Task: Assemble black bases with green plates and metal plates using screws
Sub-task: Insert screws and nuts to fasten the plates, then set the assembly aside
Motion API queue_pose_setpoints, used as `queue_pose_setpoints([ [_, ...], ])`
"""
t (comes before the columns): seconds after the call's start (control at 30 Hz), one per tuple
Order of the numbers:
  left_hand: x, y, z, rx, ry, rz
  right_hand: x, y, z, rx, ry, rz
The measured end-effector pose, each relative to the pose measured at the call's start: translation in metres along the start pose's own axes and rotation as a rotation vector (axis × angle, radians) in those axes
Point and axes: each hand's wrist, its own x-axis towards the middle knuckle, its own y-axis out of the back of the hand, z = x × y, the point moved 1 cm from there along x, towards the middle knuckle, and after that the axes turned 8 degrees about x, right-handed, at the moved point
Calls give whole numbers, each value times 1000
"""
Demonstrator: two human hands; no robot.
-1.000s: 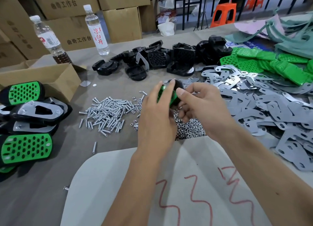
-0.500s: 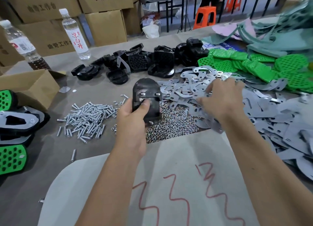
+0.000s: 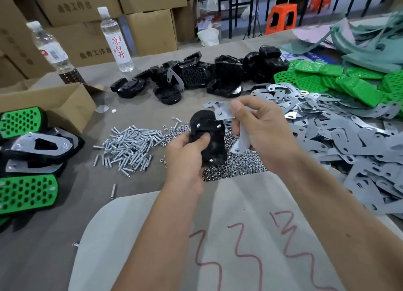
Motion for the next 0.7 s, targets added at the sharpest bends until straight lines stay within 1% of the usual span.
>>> queue_pose_setpoints([
  [0.03, 0, 0, -1, 11, -23, -5, -3, -7, 1, -38, 8, -41],
  [0.1, -1, -1, -2, 29, -70, 6, -8, -18, 4, -106, 33, -60],
  [0.2, 0, -2, -4, 95, -186, 49, -13, -31, 7, -205, 84, 31],
  [0.3, -2, -5, -7, 152, -261, 62, -17, -36, 5, -185, 117, 84],
  [0.4, -4, -8, -9, 116, -264, 69, -18, -38, 5, -256, 120, 98],
  [0.5, -4, -7, -8, 86, -271, 95, -18, -39, 8, -349, 116, 150],
  [0.6, -3, -6, -8, 113, -291, 116, -18, -38, 8, -344, 69, 184],
  [0.7, 0, -4, -7, 135, -294, 165, -17, -38, 9, -300, 42, 129],
])
